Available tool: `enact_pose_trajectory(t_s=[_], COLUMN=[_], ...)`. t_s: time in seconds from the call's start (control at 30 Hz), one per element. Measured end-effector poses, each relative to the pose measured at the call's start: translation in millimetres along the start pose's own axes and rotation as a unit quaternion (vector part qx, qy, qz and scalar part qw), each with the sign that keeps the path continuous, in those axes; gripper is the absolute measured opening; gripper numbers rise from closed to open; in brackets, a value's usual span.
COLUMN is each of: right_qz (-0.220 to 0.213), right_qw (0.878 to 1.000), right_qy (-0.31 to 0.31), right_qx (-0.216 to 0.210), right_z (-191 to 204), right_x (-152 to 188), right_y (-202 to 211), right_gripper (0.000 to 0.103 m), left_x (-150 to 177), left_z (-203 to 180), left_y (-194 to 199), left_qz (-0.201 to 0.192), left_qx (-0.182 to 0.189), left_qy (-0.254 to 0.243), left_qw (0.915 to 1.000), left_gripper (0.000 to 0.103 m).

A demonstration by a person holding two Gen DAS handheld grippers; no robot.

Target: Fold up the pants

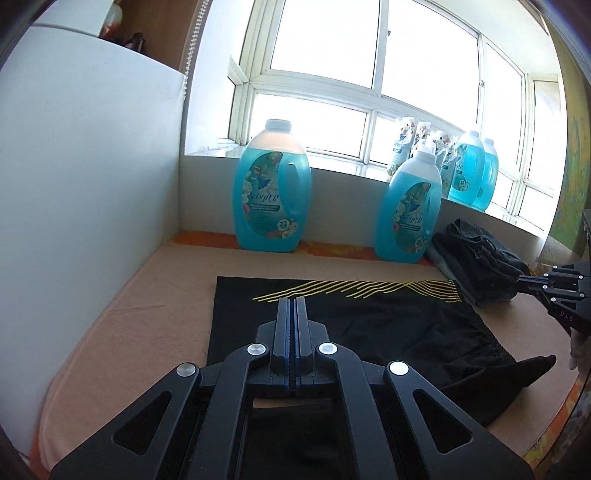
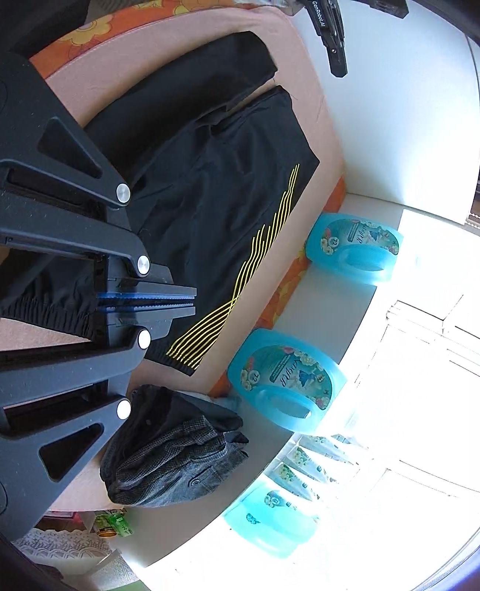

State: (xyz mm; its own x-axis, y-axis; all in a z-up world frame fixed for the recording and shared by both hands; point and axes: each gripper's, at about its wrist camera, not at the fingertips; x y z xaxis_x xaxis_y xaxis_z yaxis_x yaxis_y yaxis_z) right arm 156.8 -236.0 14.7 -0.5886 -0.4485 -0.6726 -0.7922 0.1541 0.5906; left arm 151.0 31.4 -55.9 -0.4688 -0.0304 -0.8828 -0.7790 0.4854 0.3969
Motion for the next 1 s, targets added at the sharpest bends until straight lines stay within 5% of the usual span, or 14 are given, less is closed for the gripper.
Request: enact_pose_trajectory(t_s=[0.23,0.3,0.37,0.4,0.63,0.8,0.87,1.0], right_qz=[0.055,0.063,0.061,0.061,0.075,0.090,0.096,0.098], right_qw=[0.995,0.992,0.991,0.990,0.986,0.987,0.986,0.986], right_qy=[0.003,-0.003,-0.008,-0.007,0.019,0.034,0.031,0.032], right_qx=[-0.086,-0.107,-0.122,-0.129,-0.144,-0.129,-0.133,-0.131], right_z=[-1.4,-3.0,-3.9,-3.3,7.7,13.2,13.4,15.3], right_x=[43.6,62.2,79.7,86.9,126.8,144.5,148.5,150.9], right_y=[-22.4,-20.9,-13.3,-9.0,14.1,15.8,12.8,11.0], right_gripper=[0.007,0.027,0.058,0.059,0.063,0.065,0.065,0.065], left_x=[18.2,25.4,34.1,38.4,67.5,70.4,70.8,73.2], left_z=[31.5,43.9,53.8,57.0,56.8,49.7,44.3,37.6], left_y=[4.2,6.2,3.9,2.2,-25.5,-30.5,-27.7,-33.2], left_qz=[0.072,0.096,0.126,0.134,0.195,0.199,0.195,0.210], left_qx=[0.021,0.034,0.043,0.037,0.018,0.008,0.011,0.011], left_qy=[0.000,0.012,0.025,0.027,0.001,-0.024,-0.037,-0.057], left_qw=[0.9972,0.9948,0.9908,0.9899,0.9805,0.9796,0.9800,0.9759], left_gripper=[0.003,0.012,0.048,0.052,0.052,0.052,0.042,0.040])
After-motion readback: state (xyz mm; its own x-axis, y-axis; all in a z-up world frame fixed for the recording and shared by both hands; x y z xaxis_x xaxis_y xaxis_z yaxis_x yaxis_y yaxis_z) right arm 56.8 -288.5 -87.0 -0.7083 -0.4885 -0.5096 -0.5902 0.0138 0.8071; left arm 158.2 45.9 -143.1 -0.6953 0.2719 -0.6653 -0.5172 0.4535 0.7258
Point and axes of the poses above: each gripper's, at about its wrist camera, not at the fingertips, and y roughly against the way its jaws point, z to its left, x to its underside, and after that the axes turned 14 degrees about x, right-handed
